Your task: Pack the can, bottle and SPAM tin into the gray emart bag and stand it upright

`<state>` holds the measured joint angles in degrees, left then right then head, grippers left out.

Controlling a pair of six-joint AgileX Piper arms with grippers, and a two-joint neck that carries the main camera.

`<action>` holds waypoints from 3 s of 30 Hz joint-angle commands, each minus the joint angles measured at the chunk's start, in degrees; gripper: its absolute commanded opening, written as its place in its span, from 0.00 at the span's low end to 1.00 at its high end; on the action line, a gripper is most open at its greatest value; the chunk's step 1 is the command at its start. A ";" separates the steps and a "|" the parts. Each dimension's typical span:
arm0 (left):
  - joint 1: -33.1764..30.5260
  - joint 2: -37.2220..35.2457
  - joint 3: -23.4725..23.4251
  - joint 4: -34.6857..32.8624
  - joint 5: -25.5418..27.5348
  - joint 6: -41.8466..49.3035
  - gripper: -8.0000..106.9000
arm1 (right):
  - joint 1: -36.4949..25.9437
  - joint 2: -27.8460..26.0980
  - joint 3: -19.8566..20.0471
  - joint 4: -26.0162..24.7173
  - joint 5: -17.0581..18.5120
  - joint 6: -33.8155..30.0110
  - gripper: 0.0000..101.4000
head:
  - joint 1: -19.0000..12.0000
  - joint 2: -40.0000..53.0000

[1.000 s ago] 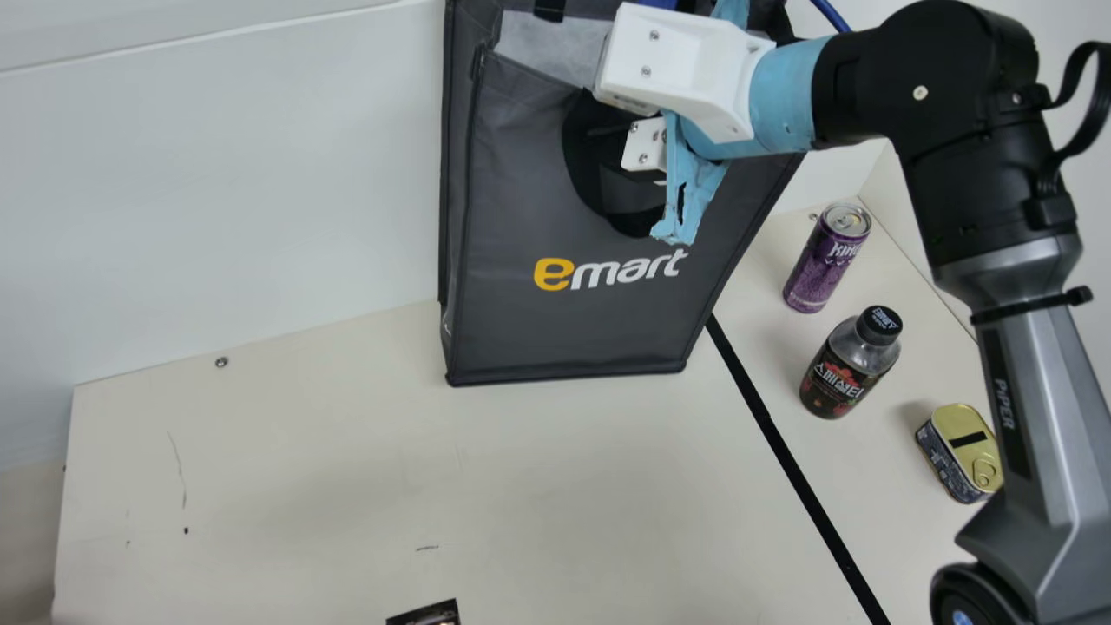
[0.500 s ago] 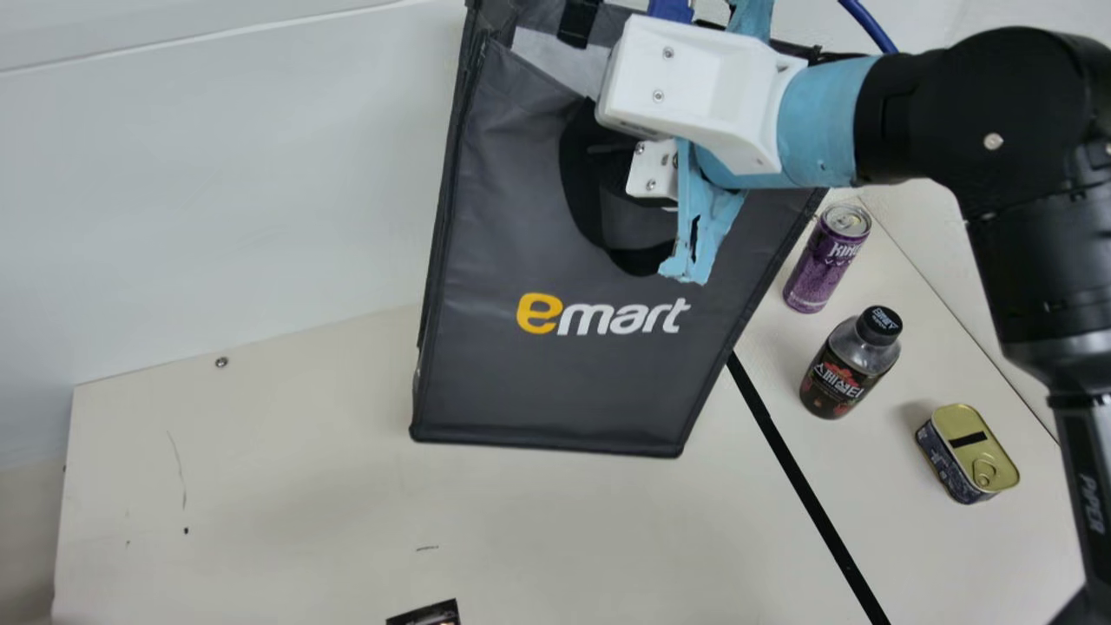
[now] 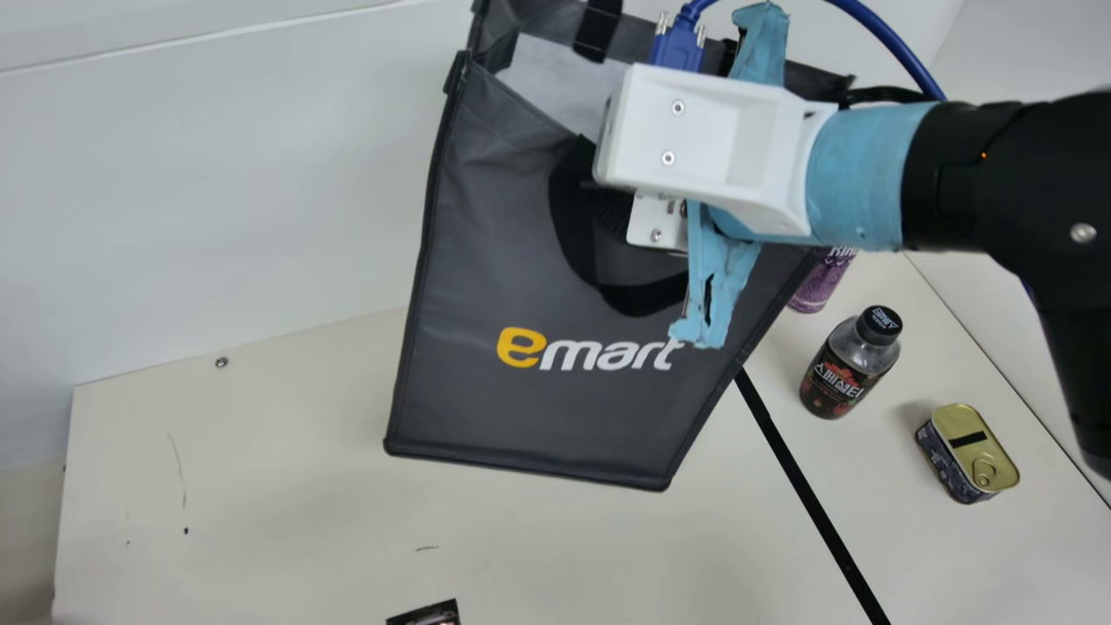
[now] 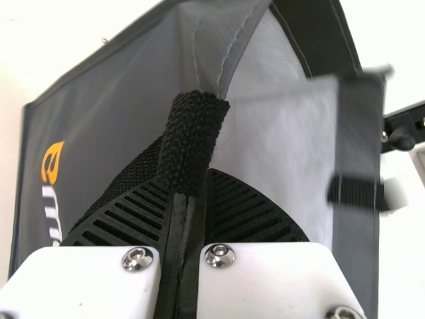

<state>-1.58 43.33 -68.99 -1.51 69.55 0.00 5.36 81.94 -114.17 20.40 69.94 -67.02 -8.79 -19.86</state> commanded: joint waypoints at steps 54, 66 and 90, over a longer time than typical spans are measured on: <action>0.00 0.00 0.00 0.00 0.00 0.00 0.85 | 22.31 -14.77 24.92 -8.88 -0.04 9.53 0.00 | -1.21 -0.14; 0.00 0.00 0.00 0.00 0.00 0.00 0.85 | 28.27 -16.89 27.59 -9.01 -0.04 16.85 0.23 | -1.21 -0.14; 0.00 0.00 0.00 0.00 0.00 0.00 0.85 | 37.93 -20.21 24.58 -11.65 -0.04 28.78 0.94 | -1.21 -0.14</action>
<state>-1.58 43.33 -68.99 -1.51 69.55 0.00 43.22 61.76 -89.42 8.78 69.97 -38.48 -8.79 -19.86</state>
